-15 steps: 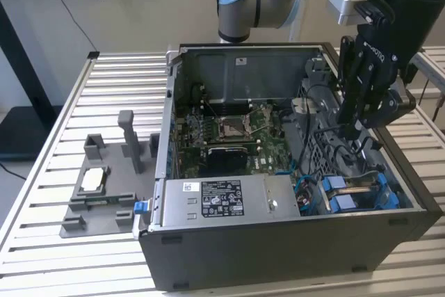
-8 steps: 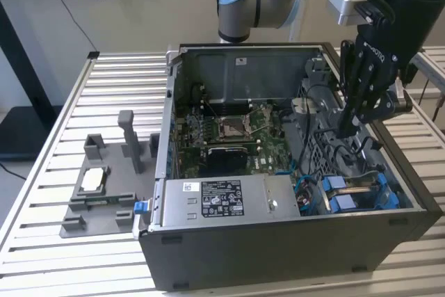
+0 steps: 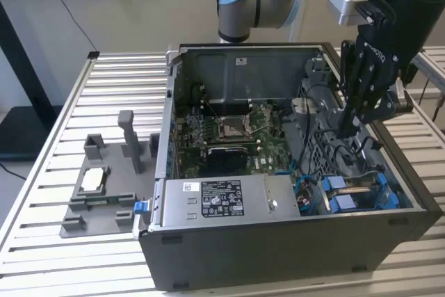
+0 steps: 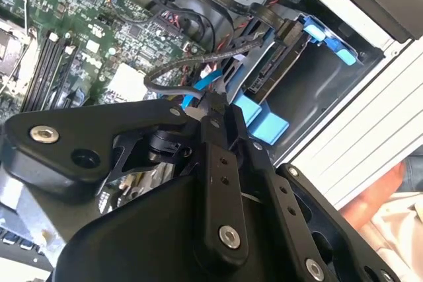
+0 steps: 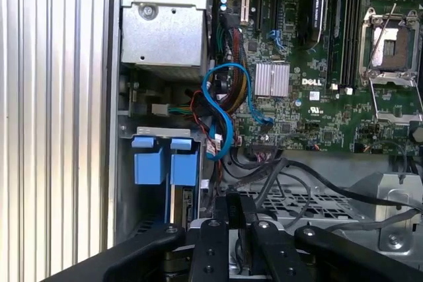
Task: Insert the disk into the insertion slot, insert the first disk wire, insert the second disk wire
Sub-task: 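Insert the first disk wire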
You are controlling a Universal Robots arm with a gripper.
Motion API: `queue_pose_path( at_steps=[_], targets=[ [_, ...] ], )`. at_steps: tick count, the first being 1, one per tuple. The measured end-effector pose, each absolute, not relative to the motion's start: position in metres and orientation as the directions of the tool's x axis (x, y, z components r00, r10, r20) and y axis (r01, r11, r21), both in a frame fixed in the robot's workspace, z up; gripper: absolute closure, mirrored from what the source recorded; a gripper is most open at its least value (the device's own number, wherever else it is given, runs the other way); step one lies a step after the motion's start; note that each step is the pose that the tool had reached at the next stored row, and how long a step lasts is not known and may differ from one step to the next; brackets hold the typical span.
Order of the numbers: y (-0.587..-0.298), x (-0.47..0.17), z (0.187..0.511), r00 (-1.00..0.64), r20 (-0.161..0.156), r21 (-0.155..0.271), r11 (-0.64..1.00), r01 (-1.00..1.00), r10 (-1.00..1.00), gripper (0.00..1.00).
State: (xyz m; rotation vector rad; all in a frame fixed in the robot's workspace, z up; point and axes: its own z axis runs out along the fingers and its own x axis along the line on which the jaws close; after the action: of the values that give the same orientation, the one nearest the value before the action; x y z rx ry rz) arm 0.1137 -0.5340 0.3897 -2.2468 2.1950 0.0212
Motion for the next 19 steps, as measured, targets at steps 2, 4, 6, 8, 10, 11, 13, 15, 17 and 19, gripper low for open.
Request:
queue_pose_path(
  at_steps=[2,4,6,8,10,11,13,15,17,19],
  targets=[
    [-0.537,0.115,0.390,0.023,-0.010,0.013,-0.023,-1.000,-1.000,0.81],
    [-0.541,0.116,0.389,0.023,-0.010,0.016,-0.023,-1.000,-1.000,0.81],
    [-0.544,0.117,0.389,0.023,-0.010,0.019,-0.023,-1.000,-1.000,0.81],
    [-0.548,0.119,0.388,0.023,-0.010,0.020,-0.023,-1.000,-1.000,0.81],
    [-0.550,0.120,0.387,0.023,-0.010,0.020,-0.023,-1.000,-1.000,0.81],
    [-0.552,0.121,0.387,0.023,-0.010,0.020,-0.023,-1.000,-1.000,0.81],
    [-0.554,0.123,0.386,0.023,-0.010,0.020,-0.023,-1.000,-1.000,0.81],
    [-0.556,0.125,0.385,0.023,-0.010,0.020,-0.023,-1.000,-1.000,0.81],
    [-0.557,0.127,0.384,0.023,-0.010,0.020,-0.023,-1.000,-1.000,0.81],
    [-0.558,0.130,0.383,0.023,-0.010,0.020,-0.023,-1.000,-1.000,0.81]
  ],
)
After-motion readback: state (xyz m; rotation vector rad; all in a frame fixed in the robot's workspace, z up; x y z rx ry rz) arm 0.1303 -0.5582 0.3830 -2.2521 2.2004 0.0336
